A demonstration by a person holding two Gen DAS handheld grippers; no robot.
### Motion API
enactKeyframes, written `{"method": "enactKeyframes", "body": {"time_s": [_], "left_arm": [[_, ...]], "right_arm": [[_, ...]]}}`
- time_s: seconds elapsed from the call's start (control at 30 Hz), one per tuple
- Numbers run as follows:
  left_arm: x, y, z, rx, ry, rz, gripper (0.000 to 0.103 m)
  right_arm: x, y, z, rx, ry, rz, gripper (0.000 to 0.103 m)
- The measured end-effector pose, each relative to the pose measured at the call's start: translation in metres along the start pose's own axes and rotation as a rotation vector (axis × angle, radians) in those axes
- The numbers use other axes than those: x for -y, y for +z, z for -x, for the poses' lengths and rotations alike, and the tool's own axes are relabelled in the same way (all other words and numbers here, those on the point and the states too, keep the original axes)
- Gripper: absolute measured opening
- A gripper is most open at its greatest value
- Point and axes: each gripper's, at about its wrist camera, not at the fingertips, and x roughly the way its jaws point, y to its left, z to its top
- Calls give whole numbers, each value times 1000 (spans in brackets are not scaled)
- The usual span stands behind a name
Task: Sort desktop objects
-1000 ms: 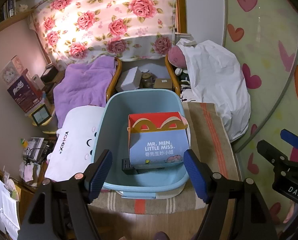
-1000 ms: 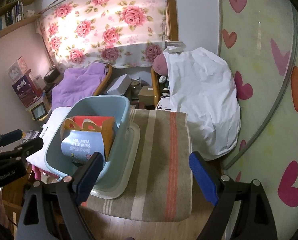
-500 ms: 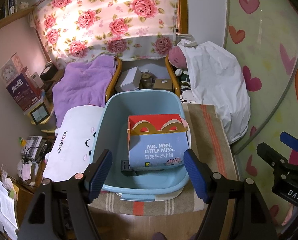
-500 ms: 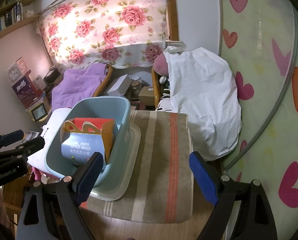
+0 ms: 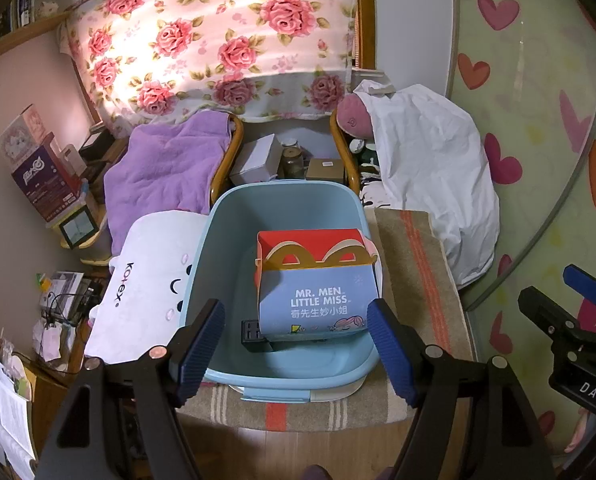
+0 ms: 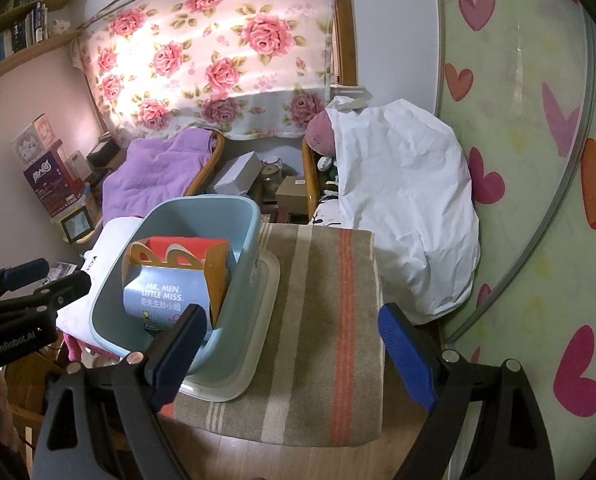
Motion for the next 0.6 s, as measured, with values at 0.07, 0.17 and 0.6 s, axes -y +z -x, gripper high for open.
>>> {"method": "enactKeyframes", "body": {"time_s": [0.07, 0.17, 0.6], "left_arm": [[5, 2, -1, -2, 4, 6, 77], [8, 2, -2, -2, 11, 10, 77], [4, 0, 1, 8, 30, 6, 77]], "right_arm": [[-1, 0, 0, 0, 1, 0, 91], [-1, 0, 2, 0, 4, 1, 91], [-7, 0, 4, -1, 10, 5, 91]]}}
